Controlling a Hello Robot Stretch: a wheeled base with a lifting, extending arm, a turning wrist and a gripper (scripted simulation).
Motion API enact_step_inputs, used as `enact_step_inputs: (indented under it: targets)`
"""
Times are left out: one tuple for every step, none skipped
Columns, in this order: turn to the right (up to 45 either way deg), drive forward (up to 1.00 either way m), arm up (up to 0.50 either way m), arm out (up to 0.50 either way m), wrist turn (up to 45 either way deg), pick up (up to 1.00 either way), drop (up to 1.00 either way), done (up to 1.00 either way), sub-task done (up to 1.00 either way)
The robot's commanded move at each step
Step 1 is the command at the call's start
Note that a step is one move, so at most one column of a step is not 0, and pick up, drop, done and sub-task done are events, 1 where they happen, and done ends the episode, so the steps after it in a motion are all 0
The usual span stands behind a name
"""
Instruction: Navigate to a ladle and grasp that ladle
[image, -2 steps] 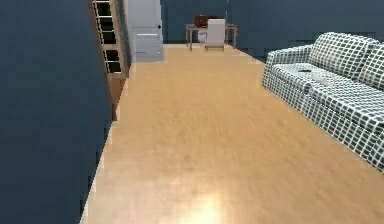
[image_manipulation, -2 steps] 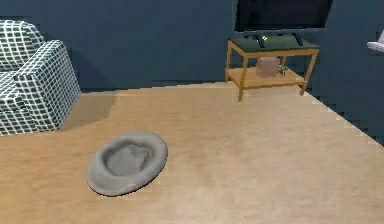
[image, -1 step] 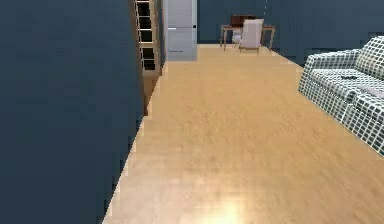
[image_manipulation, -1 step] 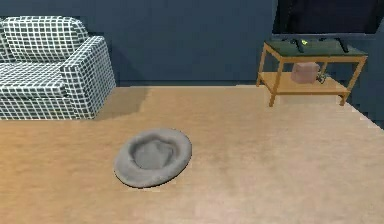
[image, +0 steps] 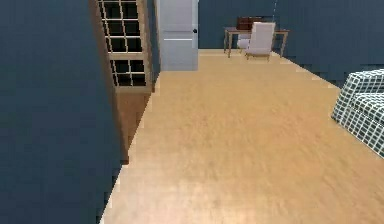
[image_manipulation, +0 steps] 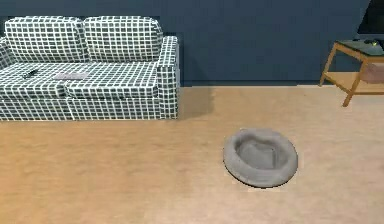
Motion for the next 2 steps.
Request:
enact_step_inputs:
  targets:
    - [0.0, 1.0, 0.0, 0.0, 0.0, 0.0, 0.0, 0.0, 0.0]
    - [-3.0, 0.0, 0.0, 0.0, 0.0, 0.0, 0.0, 0.0, 0.0]
